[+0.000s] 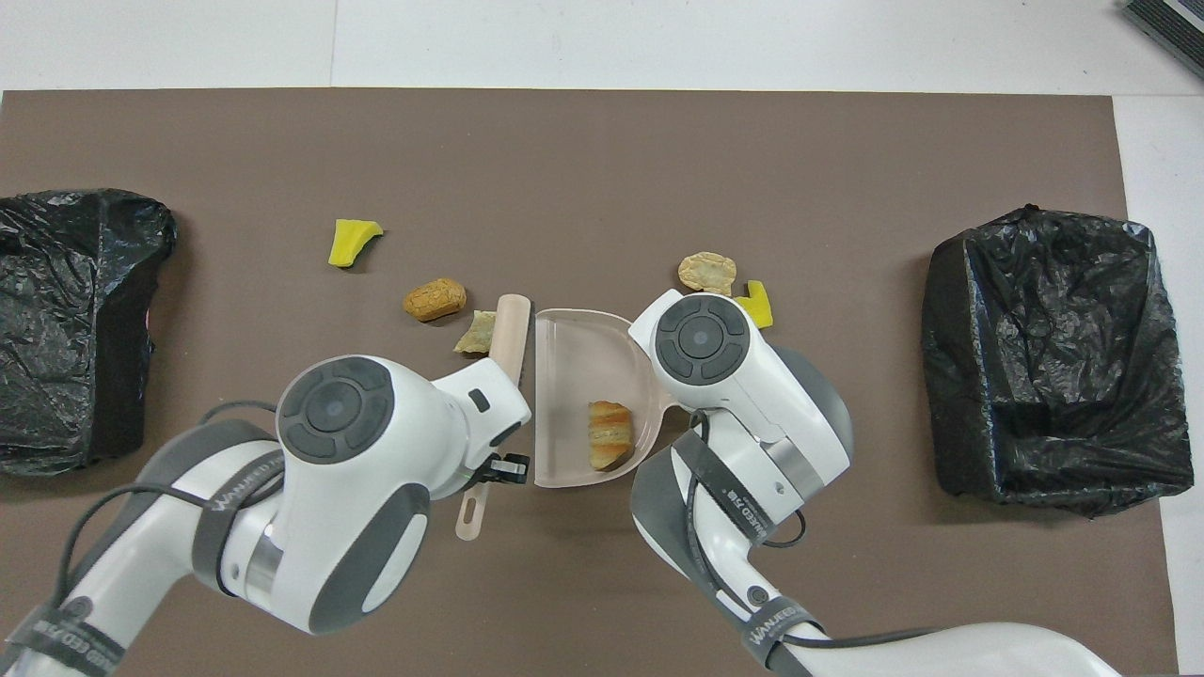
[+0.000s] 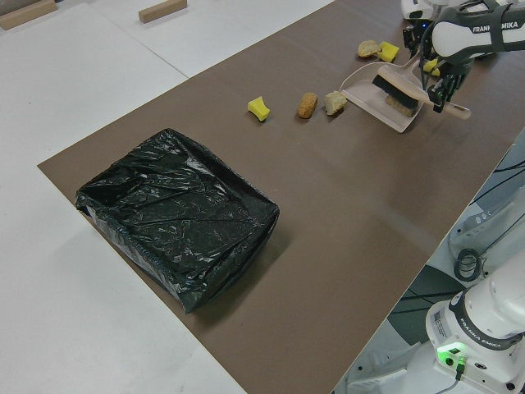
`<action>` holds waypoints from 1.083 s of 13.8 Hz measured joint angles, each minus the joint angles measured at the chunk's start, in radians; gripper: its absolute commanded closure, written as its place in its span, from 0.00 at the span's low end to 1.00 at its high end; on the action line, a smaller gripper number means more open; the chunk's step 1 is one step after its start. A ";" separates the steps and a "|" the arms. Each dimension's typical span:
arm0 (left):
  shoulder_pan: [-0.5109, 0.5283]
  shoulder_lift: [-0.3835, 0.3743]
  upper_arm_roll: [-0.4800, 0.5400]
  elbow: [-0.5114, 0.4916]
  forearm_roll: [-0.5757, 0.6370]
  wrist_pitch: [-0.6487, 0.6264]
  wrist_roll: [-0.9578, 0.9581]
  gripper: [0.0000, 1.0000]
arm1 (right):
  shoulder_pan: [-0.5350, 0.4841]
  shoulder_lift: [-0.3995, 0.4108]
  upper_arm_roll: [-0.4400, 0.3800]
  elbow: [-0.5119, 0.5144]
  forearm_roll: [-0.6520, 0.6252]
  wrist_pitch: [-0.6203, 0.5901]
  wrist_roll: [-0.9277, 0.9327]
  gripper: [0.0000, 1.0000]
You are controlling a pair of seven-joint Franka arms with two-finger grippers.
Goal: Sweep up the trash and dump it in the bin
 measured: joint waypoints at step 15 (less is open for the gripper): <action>0.402 0.315 0.004 0.247 0.378 0.110 0.490 1.00 | 0.000 -0.001 -0.001 0.001 0.000 -0.028 0.005 1.00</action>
